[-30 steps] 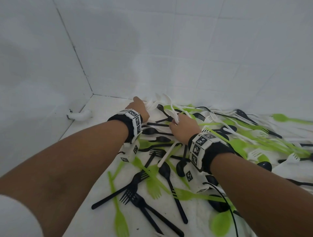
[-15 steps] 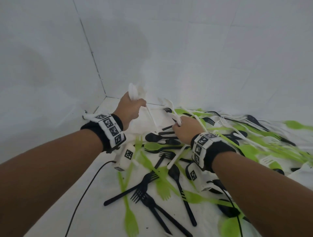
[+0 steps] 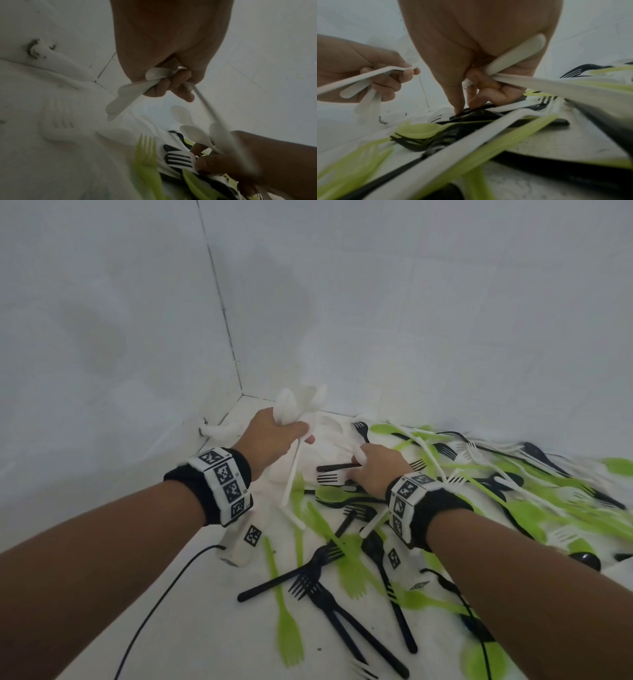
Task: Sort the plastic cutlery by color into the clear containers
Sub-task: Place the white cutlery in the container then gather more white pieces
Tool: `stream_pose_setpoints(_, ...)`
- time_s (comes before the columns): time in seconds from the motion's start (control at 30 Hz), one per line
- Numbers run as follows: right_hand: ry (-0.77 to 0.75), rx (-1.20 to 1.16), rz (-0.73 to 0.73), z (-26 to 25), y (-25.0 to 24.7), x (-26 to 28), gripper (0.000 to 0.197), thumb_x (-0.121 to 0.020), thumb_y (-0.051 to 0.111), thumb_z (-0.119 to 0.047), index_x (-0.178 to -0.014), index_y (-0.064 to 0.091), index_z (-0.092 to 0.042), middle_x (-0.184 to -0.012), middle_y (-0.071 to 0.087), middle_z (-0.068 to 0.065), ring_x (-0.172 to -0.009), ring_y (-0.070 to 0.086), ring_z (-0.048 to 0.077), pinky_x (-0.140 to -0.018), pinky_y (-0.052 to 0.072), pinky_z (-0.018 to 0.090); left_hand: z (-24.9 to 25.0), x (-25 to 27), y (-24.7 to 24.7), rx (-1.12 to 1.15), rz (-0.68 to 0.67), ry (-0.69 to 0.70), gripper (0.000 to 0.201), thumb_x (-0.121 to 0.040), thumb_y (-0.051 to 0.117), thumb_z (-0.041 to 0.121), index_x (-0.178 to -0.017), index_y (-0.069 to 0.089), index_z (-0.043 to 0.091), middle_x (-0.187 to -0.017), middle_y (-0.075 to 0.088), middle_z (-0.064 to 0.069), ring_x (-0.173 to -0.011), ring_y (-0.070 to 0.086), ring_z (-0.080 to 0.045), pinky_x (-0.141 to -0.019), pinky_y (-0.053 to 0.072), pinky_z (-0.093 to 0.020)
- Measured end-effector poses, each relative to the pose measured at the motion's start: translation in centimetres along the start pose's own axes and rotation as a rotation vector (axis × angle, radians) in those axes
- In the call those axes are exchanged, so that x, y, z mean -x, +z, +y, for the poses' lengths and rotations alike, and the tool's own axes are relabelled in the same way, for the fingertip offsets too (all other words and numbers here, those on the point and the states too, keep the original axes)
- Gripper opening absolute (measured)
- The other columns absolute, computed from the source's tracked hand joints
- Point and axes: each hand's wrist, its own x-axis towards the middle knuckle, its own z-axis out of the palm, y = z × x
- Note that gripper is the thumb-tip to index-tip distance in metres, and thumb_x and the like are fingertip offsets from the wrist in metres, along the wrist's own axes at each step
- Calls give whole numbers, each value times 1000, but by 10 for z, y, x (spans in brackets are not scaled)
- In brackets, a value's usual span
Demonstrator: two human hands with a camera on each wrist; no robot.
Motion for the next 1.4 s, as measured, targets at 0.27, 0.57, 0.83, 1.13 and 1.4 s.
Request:
stream_pose_setpoints(0.27,36,7,46,-3,-3,10,22,-98,51,-35,-102,56,-13,-99,58,3,-89,53,26,-74,39,34,-14,12,-8,-120,12,43,12,-96,57,16,-93,68,14,-90,72,2,-66,56,2,-70,42,-27)
stream_pose_setpoints(0.57,-126,116,-6,-42,18,6,31,-101,49,-35,-127,57,-20,-126,61,9,-113,59,31,-91,49,37,-26,31,-27,-73,60,-36,20,-105,44,22,-124,50,19,-90,68,-13,-63,68,-23,-53,50,-24)
stream_pose_setpoints(0.83,-66,138,55,-42,15,1,16,-99,50,-38,-99,53,-22,-108,56,5,-88,52,26,-72,40,32,-47,49,-39,-384,55,-44,31,-94,69,35,-111,48,19,-100,57,6,-88,56,-11,-74,46,-29)
stream_pose_setpoints(1.13,77,-126,184,-32,-9,2,34,-99,47,-44,-111,55,-14,-104,67,7,-94,62,30,-82,51,39,-44,28,-3,-762,-125,-53,35,-94,64,37,-113,49,12,-101,68,-8,-97,65,-29,-80,51,-38)
stream_pose_setpoints(1.4,130,-53,78,-14,-5,7,49,-96,60,-46,-128,50,-11,-115,60,8,-99,56,27,-79,42,34,-33,16,20,-853,-228,-97,31,-93,61,37,-109,47,15,-107,63,-9,-103,61,-32,-78,46,-35)
